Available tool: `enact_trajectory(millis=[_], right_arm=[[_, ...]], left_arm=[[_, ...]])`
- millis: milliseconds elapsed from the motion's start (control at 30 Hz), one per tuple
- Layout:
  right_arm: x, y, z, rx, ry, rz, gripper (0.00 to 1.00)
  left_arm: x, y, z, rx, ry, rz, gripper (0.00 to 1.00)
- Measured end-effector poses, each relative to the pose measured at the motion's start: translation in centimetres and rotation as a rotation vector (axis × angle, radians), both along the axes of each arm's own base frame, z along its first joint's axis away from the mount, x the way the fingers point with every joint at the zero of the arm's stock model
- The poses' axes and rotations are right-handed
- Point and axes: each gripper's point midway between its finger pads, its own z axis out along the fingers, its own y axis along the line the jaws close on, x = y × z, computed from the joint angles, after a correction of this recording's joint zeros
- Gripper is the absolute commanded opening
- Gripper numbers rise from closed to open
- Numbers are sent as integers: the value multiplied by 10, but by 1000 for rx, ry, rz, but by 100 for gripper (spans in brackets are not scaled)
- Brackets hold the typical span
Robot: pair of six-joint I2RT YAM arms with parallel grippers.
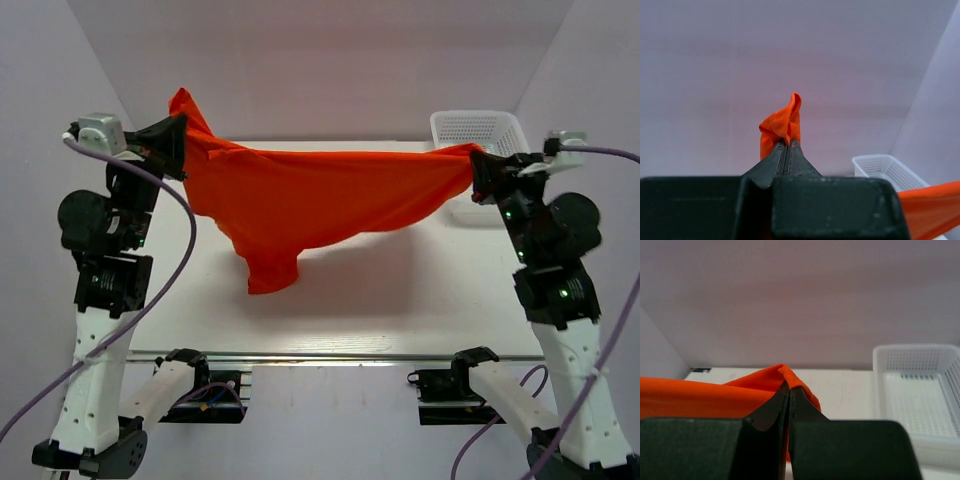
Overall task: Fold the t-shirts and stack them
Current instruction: Flatten out the tshirt
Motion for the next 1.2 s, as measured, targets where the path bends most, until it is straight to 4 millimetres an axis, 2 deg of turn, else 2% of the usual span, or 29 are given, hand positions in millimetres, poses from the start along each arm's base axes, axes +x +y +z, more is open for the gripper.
enact_trajectory(millis=[167, 267, 400, 567, 733, 867, 967, 1067, 1200], right_arm=[[-47, -1, 54, 7, -130, 55, 0], [-72, -4, 71, 9, -175, 71, 0], [-99, -9, 83, 15, -217, 81, 0], [-128, -12, 86, 15, -240, 102, 0], [-157, -12, 89, 21, -276, 136, 0], [-174, -15, 93, 34, -311, 147, 0], [-171, -14, 87, 40, -309, 148, 0], [-142, -8, 58, 37, -230, 143, 0], [-79, 2, 3, 31, -49, 111, 0]], left_arm=[[-42, 8, 28, -8, -61, 0, 0], [-74, 14, 46, -15, -110, -1, 0], [-120, 20, 75, -22, -192, -11, 0], [-173, 25, 108, -19, -288, -33, 0], [-199, 21, 118, 8, -322, -71, 0], [-198, 19, 115, 21, -310, -80, 0], [-182, 17, 105, 23, -279, -76, 0], [-144, 14, 79, 21, -198, -57, 0], [-66, 12, 24, 19, -17, -1, 0]])
